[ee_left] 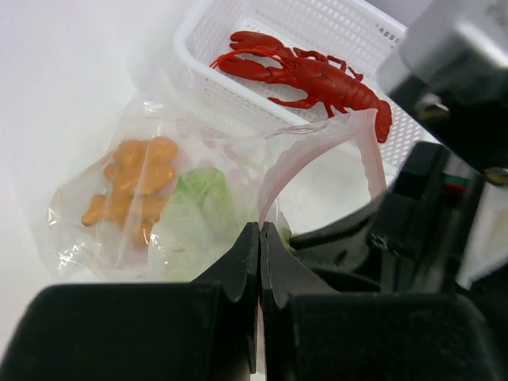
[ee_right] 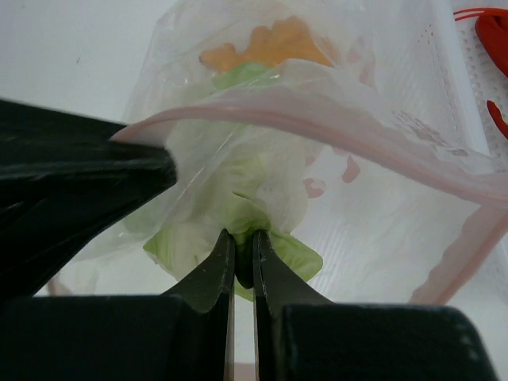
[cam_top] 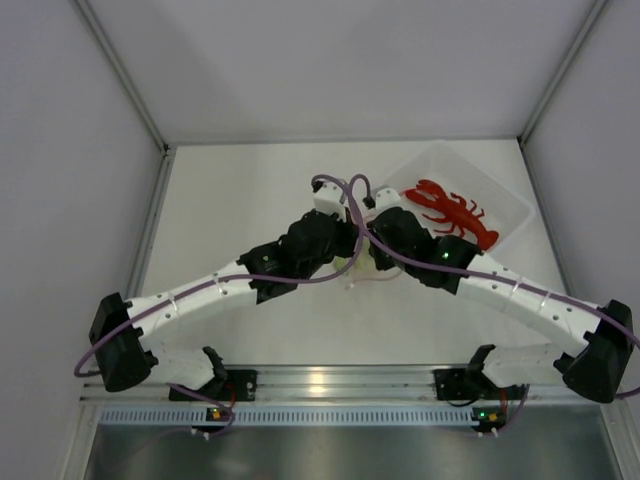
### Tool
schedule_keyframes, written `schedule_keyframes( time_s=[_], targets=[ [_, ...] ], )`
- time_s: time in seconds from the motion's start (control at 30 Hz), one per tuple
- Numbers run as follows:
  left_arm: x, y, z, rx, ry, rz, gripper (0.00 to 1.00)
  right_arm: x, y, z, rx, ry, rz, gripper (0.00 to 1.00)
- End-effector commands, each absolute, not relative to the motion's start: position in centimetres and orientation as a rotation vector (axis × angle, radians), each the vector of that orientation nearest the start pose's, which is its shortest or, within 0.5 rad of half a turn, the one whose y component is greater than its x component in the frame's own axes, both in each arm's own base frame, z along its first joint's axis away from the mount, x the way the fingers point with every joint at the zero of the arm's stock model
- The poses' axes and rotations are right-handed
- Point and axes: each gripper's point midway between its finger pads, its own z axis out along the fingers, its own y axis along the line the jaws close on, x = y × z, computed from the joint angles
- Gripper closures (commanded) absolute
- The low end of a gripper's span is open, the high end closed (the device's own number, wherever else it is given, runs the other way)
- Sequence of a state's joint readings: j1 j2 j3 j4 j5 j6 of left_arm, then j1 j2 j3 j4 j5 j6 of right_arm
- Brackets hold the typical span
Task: Open the zip-top bag and remove the fake food
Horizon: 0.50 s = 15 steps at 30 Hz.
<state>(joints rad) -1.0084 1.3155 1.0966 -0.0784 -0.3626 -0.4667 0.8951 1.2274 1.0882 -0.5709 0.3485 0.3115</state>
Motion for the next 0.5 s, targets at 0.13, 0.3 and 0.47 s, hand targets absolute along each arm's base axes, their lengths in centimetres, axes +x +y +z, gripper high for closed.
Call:
schedule_keyframes(
  time_s=[0.13,0.3,0.47],
  targets=[
    [27.5,-34.1,26.3,0.088,1.876,-0.658,1.00,22.6,23.6,25.5,-0.472,2.092,0.271,1.00],
    [27.7,-32.4,25.8,-0.010,1.864,-0.602,1.00,21.8,22.3,26.2,-0.468,2.088,0.247,1.00],
    [27.7,-31.5,25.5,-0.040,1.856,-0.575,1.00,21.3,20.2,26.6,-0.457,2.097,0.185,1.00]
  ],
)
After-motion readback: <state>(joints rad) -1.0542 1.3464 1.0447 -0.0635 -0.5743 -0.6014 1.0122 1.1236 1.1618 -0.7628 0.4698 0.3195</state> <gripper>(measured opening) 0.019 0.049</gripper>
